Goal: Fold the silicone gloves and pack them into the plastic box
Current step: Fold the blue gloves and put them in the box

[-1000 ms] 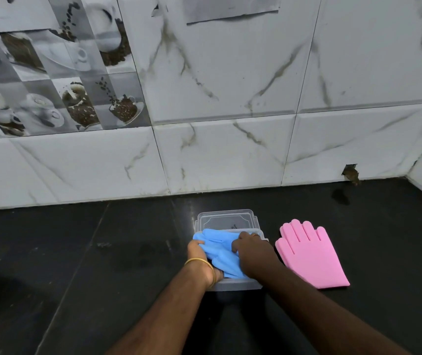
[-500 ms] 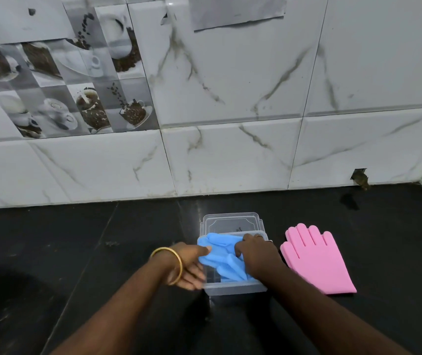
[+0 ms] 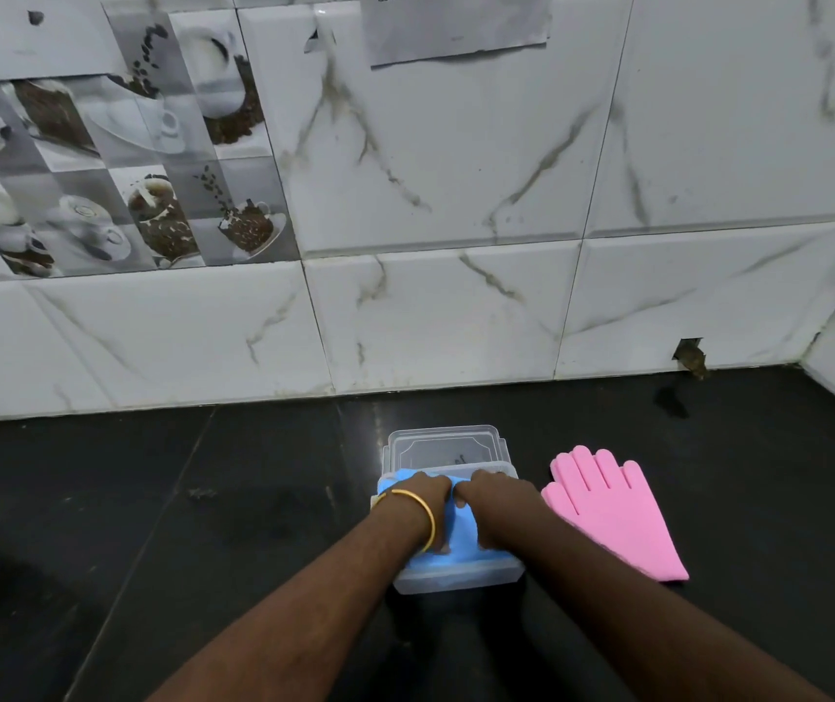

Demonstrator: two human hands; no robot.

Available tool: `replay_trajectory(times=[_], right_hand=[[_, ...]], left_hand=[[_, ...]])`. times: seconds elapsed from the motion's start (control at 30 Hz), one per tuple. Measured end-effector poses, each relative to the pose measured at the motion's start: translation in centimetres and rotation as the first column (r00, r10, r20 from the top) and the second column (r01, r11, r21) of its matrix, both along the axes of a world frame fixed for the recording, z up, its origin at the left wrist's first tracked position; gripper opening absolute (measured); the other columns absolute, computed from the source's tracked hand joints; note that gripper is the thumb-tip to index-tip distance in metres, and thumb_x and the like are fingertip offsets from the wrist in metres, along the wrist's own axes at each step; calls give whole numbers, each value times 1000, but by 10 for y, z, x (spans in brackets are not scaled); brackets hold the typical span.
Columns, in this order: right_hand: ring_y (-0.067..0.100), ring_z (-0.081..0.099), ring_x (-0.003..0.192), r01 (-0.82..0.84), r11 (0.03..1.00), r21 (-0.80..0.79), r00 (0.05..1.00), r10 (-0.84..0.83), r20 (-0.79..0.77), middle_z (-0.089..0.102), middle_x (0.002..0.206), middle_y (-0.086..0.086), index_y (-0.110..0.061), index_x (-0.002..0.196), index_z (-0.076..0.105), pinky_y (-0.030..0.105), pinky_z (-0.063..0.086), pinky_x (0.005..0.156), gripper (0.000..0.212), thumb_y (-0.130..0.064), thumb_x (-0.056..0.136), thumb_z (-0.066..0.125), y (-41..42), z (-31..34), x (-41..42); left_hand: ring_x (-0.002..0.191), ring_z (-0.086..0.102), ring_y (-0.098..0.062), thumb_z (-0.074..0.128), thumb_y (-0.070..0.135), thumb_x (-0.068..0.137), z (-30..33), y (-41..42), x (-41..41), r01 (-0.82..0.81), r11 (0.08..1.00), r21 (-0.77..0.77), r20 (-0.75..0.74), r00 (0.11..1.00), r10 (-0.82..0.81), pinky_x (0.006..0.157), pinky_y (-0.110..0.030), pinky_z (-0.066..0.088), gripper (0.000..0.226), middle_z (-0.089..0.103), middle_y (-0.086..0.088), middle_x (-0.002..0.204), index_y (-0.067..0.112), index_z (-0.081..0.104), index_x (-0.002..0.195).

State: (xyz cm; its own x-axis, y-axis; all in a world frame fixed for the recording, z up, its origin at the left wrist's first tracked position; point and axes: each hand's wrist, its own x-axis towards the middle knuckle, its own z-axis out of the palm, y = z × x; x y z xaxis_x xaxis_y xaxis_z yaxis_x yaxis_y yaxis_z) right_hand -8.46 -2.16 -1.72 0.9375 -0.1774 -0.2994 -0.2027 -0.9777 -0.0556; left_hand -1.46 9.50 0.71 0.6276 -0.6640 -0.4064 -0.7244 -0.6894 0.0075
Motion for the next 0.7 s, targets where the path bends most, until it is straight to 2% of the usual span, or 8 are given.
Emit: replay_trajectory(times=[0.07,0.2,0.27,0.53,0.7], right_hand=[[31,55,118,-29,998,-46,999,28,-23,52,127,6,-26,132,51,43,48,91,56,-20,80,72,2,-2,1],[32,58,113,-68,991,-114,998,68,1,56,124,9,-23,130,52,42,48,89,39,-17,92,57,7,-12,-1],[32,58,112,-80,990,-116,997,80,-5,57,121,9,-23,131,53,42,48,89,39,-17,92,57,8,-15,0],[34,55,115,-76,995,-63,997,75,-17,54,123,12,-24,133,53,42,46,94,37,-21,96,53,9,-27,8],[34,52,116,-57,998,-7,998,57,6,52,124,11,-27,136,50,43,44,97,39,-24,97,52,6,-38,11]], left_hand=[[122,52,-30,80,33,69,-8,-3,-1,-10,999,42,17,1000,9,103,-43,43,71,56,-8,131,18,48,131],[127,47,-36,74,27,75,-26,-3,-3,-61,997,56,-48,997,63,109,-47,37,67,50,-15,135,16,43,134],[125,49,-35,74,28,75,-30,-2,0,-51,997,55,-78,995,55,110,-45,37,68,52,-15,133,16,42,134],[125,50,-32,70,26,73,-39,-3,11,-72,994,81,-192,978,86,105,-41,43,72,52,-14,135,16,37,136],[134,40,-33,69,36,72,-46,-5,14,-89,990,113,-229,967,113,111,-43,36,88,40,-17,145,16,23,145]])
